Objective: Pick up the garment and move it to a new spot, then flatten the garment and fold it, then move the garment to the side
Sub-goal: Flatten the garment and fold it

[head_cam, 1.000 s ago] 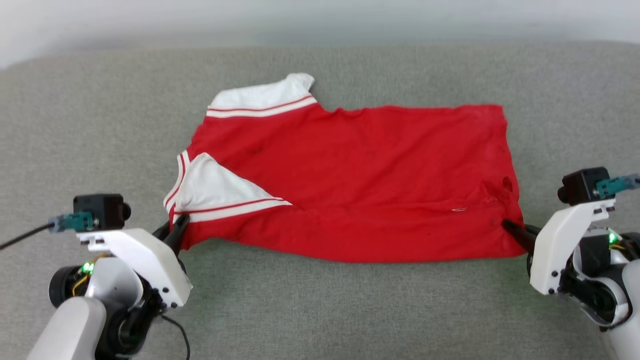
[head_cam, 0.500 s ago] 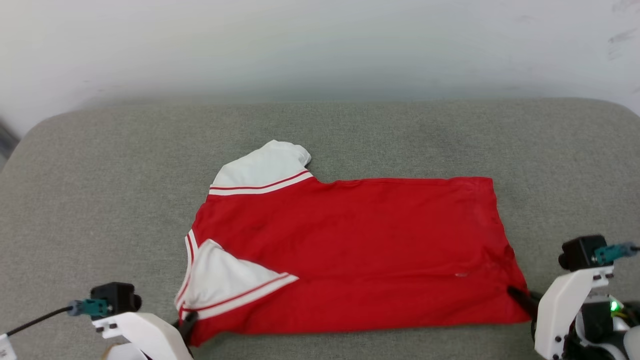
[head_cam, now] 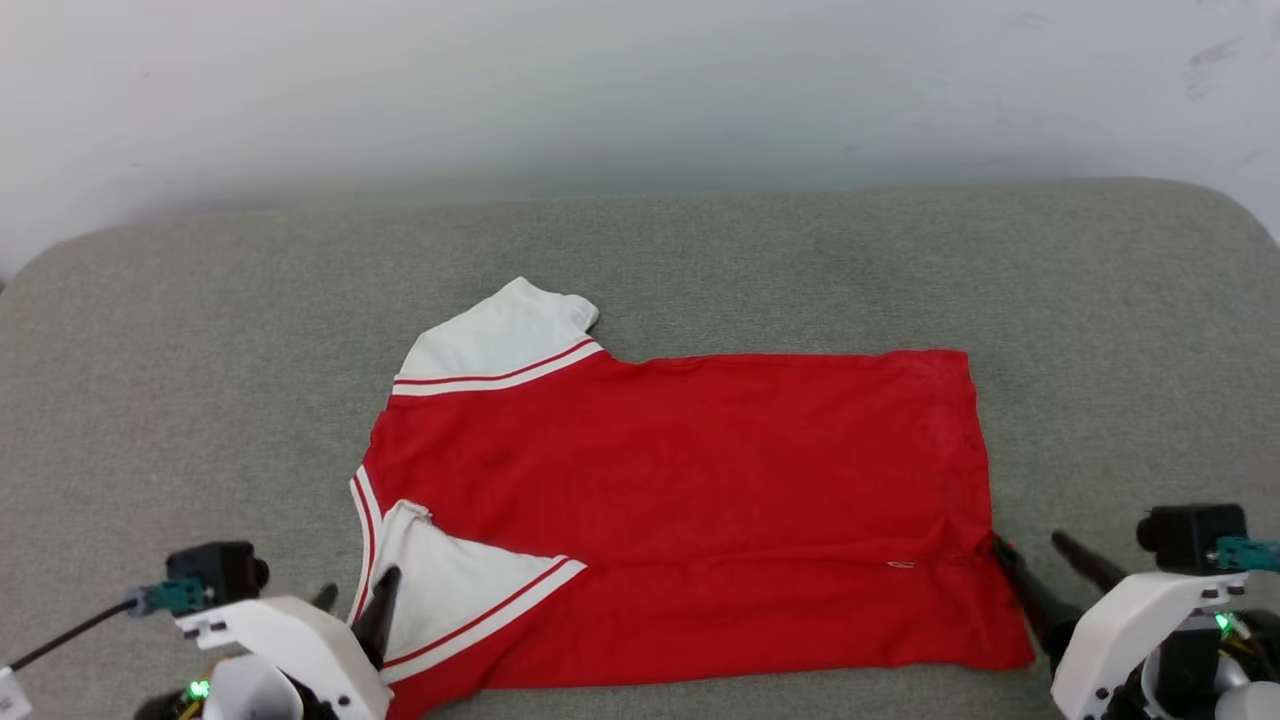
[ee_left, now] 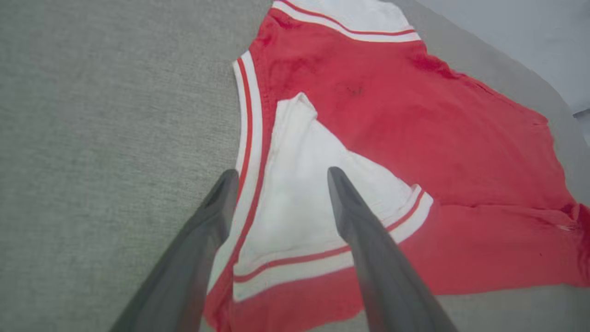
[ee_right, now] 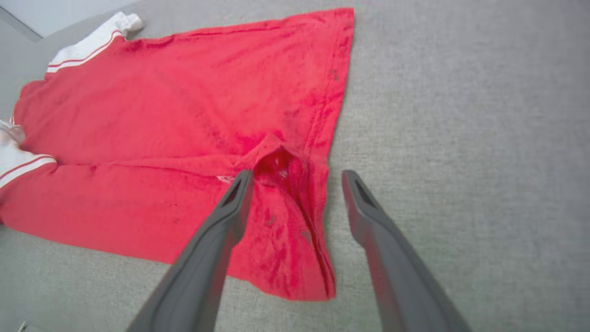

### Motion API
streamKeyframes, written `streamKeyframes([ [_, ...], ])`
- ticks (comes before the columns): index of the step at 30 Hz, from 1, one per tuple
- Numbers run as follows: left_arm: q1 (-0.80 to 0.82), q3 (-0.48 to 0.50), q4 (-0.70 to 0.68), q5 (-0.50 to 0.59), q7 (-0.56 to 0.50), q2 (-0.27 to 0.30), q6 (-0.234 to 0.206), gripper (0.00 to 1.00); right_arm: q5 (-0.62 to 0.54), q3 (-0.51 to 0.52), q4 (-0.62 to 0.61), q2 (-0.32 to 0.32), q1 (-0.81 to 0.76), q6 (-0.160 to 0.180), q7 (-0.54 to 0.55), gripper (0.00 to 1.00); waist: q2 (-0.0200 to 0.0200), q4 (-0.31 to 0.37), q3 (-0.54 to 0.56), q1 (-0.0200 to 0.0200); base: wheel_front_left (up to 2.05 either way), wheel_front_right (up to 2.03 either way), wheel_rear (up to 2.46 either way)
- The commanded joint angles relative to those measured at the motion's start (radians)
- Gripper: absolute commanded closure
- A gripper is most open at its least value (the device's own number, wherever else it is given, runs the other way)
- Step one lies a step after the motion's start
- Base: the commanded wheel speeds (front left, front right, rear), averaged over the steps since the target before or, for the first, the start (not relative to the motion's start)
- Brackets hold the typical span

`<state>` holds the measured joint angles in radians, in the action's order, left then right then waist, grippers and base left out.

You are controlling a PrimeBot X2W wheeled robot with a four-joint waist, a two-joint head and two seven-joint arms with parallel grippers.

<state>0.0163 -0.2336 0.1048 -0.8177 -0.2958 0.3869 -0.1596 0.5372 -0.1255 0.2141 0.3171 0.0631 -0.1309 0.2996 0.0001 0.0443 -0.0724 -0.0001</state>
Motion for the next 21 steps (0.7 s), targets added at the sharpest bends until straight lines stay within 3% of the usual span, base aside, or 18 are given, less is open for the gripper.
streamKeyframes([
  [1, 0.019, 0.006, -0.010, 0.013, 0.019, 0.005, 0.000, 0.00, -0.017, 0.004, -0.017, 0.005, 0.002, 0.000, -0.036, 0.00, -0.0001, 0.008, 0.004, 0.0001, 0.00, 0.00, 0.00],
  [5, 0.056, 0.011, -0.037, 0.055, 0.077, 0.008, -0.007, 0.00, -0.081, 0.047, -0.072, -0.008, 0.015, 0.000, -0.169, 0.00, -0.0001, 0.035, 0.007, 0.0001, 0.00, 0.00, 0.00],
  [11, 0.162, 0.012, -0.056, 0.109, 0.108, 0.031, -0.014, 0.00, -0.168, 0.103, -0.160, -0.060, 0.053, 0.000, -0.286, 0.00, -0.0001, 0.088, -0.039, 0.0001, 0.00, 0.00, 0.00],
  [21, 0.474, 0.024, 0.048, 0.154, 0.079, 0.086, 0.014, 0.00, -0.203, 0.123, -0.324, -0.131, 0.154, 0.000, -0.355, 0.00, -0.0001, 0.203, -0.231, 0.0001, 0.00, 0.00, 0.00],
])
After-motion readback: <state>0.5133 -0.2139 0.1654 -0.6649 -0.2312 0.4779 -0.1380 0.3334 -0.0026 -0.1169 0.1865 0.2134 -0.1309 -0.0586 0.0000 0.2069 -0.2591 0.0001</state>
